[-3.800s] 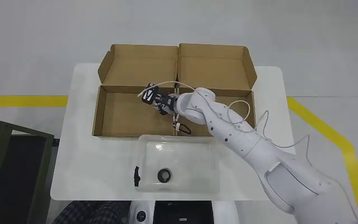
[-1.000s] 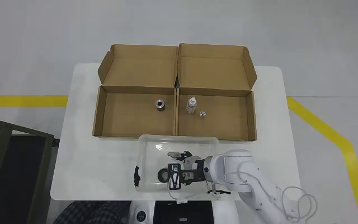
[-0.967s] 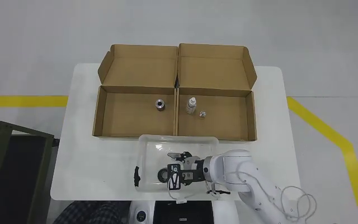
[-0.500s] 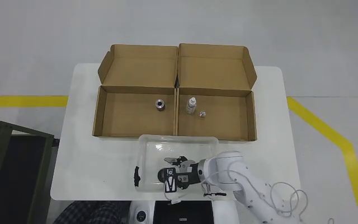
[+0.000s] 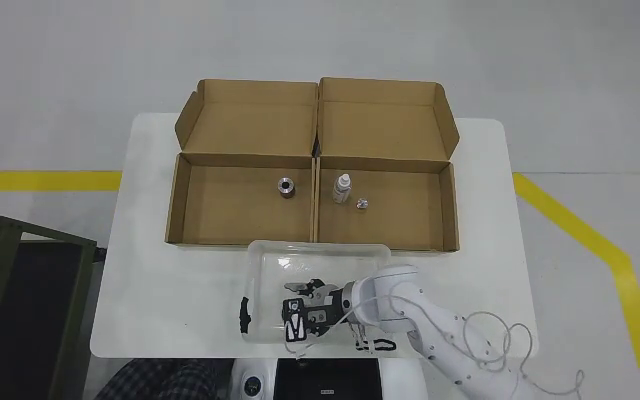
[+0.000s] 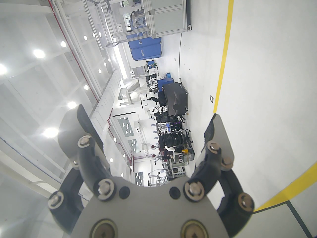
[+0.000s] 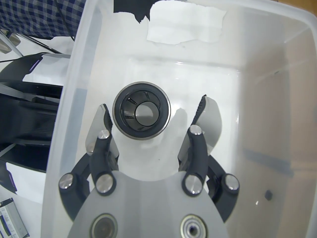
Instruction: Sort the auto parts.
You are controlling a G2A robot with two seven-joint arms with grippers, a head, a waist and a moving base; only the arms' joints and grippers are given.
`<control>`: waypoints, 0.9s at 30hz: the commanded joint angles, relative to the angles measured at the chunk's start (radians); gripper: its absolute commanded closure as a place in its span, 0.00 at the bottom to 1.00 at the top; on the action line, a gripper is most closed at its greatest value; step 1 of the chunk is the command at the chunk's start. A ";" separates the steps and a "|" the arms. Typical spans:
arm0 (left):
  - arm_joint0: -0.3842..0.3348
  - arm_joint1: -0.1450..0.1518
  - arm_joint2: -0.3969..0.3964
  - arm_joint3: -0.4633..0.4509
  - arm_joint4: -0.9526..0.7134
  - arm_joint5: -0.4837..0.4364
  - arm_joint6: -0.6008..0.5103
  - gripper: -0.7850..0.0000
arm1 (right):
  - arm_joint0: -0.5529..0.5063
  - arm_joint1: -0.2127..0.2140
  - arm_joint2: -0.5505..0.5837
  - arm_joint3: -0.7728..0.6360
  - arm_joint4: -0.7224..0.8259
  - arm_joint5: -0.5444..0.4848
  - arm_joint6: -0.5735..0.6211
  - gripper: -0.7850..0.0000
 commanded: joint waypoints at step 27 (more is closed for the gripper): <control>0.000 0.000 0.000 0.000 0.000 0.000 0.000 0.00 | 0.053 0.008 0.013 0.007 0.033 -0.005 -0.130 1.00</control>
